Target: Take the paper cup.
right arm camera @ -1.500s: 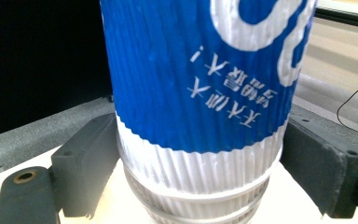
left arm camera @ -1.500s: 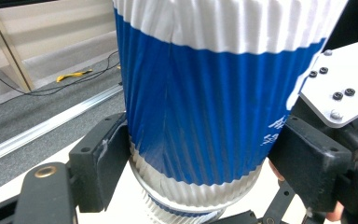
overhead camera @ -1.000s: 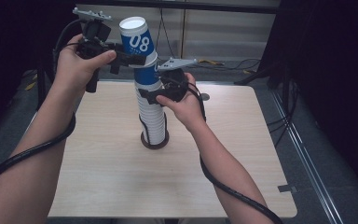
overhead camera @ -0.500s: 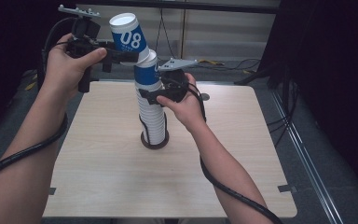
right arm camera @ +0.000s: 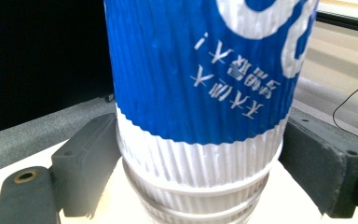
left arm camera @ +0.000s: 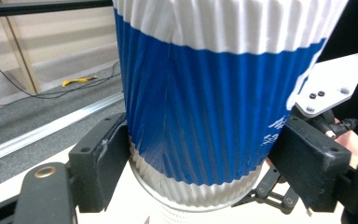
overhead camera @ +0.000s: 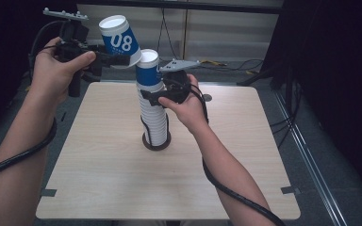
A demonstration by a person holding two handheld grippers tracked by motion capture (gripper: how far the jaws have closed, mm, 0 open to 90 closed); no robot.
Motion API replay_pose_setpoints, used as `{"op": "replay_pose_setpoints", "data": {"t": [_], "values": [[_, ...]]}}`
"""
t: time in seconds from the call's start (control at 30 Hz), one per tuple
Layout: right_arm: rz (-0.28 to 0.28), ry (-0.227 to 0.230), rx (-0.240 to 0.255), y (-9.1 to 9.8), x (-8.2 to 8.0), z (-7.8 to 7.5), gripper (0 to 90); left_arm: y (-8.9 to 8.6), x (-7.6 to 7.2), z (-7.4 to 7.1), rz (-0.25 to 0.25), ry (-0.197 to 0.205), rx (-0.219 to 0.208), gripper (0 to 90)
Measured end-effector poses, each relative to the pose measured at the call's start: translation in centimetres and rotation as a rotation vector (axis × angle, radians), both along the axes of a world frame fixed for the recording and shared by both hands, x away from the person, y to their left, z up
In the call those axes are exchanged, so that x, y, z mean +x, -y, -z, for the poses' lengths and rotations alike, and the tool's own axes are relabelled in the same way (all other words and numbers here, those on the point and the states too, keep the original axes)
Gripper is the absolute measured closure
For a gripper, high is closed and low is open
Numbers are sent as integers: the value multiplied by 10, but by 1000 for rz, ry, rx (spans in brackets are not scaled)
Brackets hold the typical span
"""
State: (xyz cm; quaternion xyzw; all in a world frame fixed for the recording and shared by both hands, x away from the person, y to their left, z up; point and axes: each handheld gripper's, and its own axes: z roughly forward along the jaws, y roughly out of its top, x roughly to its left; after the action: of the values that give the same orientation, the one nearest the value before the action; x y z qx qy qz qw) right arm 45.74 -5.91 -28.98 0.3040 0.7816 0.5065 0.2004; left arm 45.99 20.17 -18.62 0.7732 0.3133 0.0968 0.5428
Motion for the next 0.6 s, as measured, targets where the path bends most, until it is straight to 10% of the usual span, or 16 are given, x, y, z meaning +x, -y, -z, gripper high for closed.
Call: {"op": "replay_pose_setpoints", "data": {"t": [0.6], "values": [[5,-2,-2,2,-2,0,138,-34,-10,20,-36,-18,4,219]]}}
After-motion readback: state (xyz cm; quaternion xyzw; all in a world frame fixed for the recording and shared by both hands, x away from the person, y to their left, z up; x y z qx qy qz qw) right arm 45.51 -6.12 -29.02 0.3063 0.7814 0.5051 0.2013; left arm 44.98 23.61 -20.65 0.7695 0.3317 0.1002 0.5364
